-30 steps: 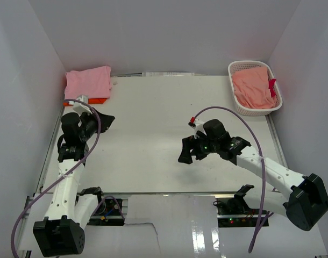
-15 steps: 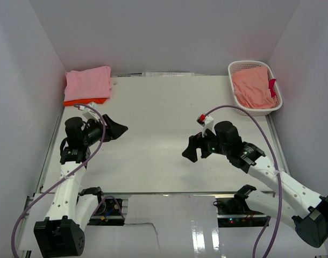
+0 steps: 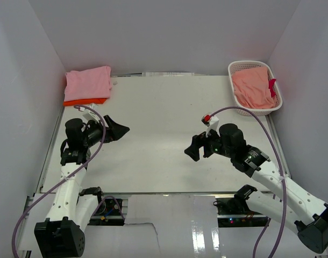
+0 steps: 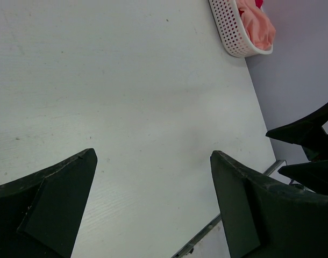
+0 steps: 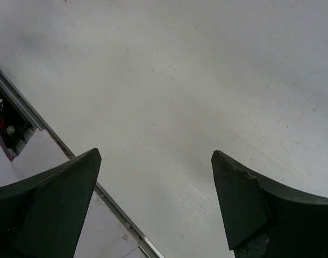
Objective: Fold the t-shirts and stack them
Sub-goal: Put the neatly folded tshirt into the corner of the board with the left arm
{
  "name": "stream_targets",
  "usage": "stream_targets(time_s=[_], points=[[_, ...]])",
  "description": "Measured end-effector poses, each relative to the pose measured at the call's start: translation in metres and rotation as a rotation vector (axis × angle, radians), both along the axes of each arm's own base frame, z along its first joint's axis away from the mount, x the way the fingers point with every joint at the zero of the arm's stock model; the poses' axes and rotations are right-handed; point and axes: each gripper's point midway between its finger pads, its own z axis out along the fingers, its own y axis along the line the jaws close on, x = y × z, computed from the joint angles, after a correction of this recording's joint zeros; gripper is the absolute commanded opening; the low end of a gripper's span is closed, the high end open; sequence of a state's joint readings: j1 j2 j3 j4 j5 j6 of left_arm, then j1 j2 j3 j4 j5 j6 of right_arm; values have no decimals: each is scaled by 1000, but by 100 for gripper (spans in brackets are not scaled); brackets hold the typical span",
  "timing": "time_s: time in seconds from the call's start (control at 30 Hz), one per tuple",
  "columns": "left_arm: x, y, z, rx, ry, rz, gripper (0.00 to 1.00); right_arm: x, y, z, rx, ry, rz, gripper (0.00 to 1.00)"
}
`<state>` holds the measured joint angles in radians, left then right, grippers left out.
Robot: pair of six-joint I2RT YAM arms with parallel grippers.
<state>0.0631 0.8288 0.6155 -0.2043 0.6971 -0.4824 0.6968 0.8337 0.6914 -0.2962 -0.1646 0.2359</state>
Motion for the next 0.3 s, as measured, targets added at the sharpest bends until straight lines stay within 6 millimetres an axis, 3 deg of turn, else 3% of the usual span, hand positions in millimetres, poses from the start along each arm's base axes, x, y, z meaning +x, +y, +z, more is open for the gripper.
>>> stream_targets(time_s=[0.3], points=[[0, 0, 1, 3, -8, -1, 98, 0, -2, 10, 19, -38, -5, 90]])
